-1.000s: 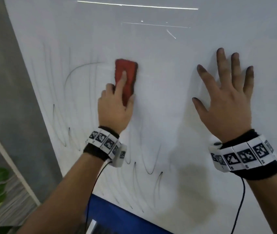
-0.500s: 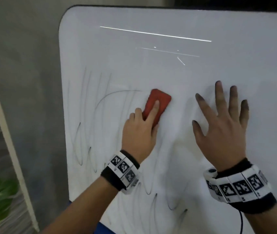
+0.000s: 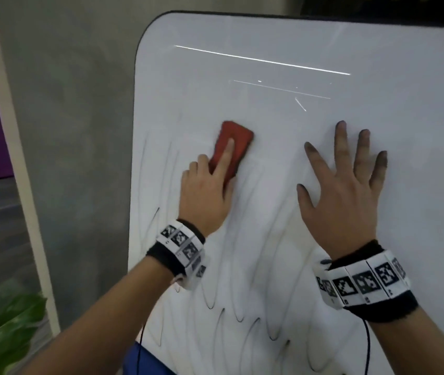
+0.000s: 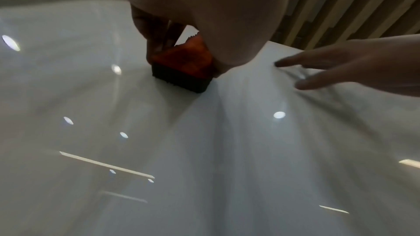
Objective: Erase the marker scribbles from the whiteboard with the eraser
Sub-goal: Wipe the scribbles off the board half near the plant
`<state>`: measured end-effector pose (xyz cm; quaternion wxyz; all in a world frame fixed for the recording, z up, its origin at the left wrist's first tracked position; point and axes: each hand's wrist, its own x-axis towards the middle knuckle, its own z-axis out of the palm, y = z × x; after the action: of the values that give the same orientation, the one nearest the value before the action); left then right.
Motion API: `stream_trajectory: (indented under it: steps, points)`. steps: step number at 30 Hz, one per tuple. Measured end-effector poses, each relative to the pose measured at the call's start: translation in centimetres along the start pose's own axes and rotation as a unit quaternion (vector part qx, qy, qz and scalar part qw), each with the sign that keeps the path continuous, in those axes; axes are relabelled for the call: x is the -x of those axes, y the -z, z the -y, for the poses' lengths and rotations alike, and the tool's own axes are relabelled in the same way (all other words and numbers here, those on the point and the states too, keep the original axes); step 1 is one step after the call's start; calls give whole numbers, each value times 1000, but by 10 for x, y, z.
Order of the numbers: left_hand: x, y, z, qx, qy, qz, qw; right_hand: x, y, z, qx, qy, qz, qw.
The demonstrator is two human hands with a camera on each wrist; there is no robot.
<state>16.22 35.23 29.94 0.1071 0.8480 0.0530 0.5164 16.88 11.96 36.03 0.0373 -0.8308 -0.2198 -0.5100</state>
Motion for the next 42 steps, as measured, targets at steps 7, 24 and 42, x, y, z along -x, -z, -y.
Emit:
stream_trajectory:
  steps: [7, 24, 42]
  points:
    - [-50, 15, 92, 77, 366, 44, 927, 1, -10, 5, -2, -20, -18, 1000]
    - [34, -18, 46, 134, 208, 27, 969, 8, -20, 7, -8, -10, -35, 999]
    - [61, -40, 82, 142, 329, 52, 932, 14, -13, 6, -8, 10, -2, 1000]
